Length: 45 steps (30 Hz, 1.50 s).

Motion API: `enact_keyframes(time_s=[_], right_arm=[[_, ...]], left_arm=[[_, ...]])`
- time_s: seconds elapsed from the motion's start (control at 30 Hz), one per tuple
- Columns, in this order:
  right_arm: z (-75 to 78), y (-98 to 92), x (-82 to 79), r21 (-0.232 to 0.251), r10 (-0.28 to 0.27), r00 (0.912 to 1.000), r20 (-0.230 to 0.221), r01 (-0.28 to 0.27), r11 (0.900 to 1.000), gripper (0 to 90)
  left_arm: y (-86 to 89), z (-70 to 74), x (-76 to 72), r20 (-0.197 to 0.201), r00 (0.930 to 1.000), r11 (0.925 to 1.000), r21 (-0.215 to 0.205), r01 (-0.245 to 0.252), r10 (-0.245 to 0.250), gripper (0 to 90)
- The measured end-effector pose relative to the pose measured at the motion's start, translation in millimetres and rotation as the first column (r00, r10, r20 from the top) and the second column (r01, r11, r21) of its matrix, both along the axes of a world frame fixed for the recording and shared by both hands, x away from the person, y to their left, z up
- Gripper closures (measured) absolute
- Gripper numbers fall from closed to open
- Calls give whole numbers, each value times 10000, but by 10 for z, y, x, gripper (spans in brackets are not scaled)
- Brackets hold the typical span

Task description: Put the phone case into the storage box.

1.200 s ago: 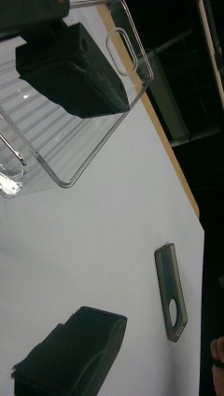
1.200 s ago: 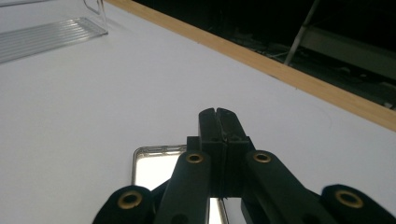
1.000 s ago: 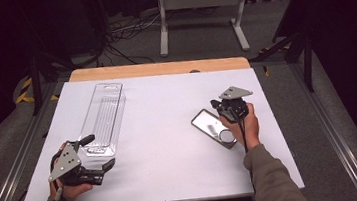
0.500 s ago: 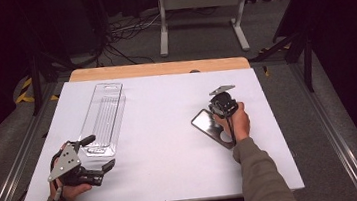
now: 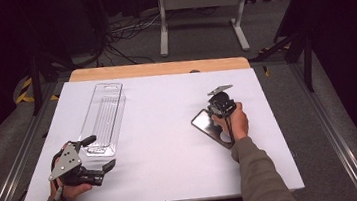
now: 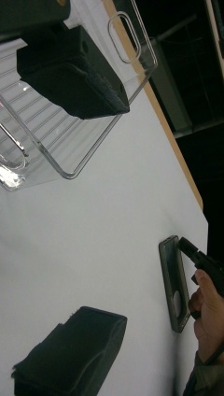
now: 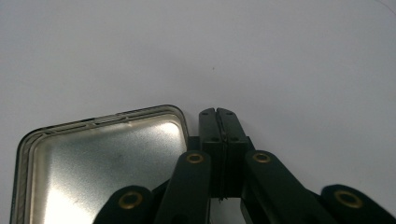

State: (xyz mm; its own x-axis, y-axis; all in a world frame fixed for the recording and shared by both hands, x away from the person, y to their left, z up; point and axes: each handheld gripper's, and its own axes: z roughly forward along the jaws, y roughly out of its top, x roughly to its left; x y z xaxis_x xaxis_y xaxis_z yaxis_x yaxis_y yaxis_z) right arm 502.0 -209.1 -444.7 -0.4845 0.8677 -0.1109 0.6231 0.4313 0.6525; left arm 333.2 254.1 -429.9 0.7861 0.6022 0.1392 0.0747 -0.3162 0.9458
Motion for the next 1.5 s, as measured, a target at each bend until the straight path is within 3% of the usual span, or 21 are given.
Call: enact_keyframes(time_s=[0.2,0.4,0.77,0.9,0.97,1.27,1.5], right_arm=[[9,81,-34,37,625,9979,-171,-625,9980,900],[22,213,-137,-37,1413,9892,-388,-1415,9899,900],[12,339,-513,27,2678,9624,-466,-2679,9634,900],[21,369,-677,-49,3146,9474,-594,-3154,9489,900],[27,375,-736,-205,3250,9436,-636,-3268,9449,900],[31,355,-969,-99,3774,9223,-834,-3795,9252,900],[27,280,-1131,33,3733,9235,-881,-3745,9272,900]], left_arm=[[-15,-11,3,-96,9999,10000,52,39,-39,34],[-11,-11,1,-96,9999,10000,55,38,-37,35],[-25,-8,-10,-172,9998,9999,122,-54,57,37],[-34,-16,-2,-162,9998,9999,130,-63,65,37],[-42,-19,-2,-271,9996,9999,151,-69,73,37],[-44,-19,-4,-285,9996,9997,237,-35,42,36],[-52,-21,-4,-319,9995,9997,250,-24,32,36]])
